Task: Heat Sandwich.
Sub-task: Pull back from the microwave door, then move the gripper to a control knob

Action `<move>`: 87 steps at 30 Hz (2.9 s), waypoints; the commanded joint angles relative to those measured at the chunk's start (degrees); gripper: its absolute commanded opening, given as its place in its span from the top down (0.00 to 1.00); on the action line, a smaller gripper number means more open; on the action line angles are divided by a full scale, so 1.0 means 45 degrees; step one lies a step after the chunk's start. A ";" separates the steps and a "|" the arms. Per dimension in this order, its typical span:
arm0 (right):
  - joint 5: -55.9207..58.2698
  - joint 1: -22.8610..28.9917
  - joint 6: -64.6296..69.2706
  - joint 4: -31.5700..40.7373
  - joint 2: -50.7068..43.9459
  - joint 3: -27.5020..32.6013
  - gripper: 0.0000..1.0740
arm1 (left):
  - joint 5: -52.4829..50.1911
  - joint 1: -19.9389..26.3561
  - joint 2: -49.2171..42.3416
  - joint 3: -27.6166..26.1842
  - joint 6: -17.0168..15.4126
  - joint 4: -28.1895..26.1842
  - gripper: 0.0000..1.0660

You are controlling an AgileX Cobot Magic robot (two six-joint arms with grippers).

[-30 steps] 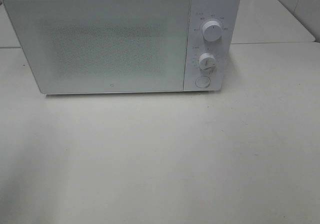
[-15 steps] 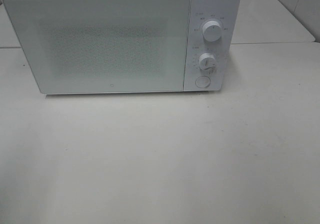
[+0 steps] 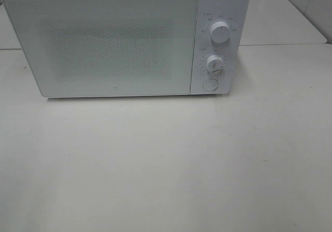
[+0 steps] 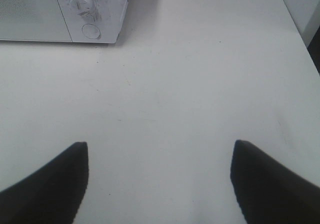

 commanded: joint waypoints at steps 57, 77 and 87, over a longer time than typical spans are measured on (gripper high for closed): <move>-0.0216 -0.0076 0.0051 0.0000 -0.0331 -0.0102 0.30 | -0.0102 0.1222 -0.2088 0.0051 -0.0076 -0.0127 0.08; -0.4202 -0.0076 0.0051 0.0025 0.3387 -0.0688 0.30 | -0.0102 0.1222 -0.2088 0.0051 -0.0076 -0.0127 0.08; -0.6608 -0.0076 0.0051 0.0000 0.5781 -0.0688 0.30 | -0.0102 0.1222 -0.2088 0.0051 -0.0076 -0.0127 0.08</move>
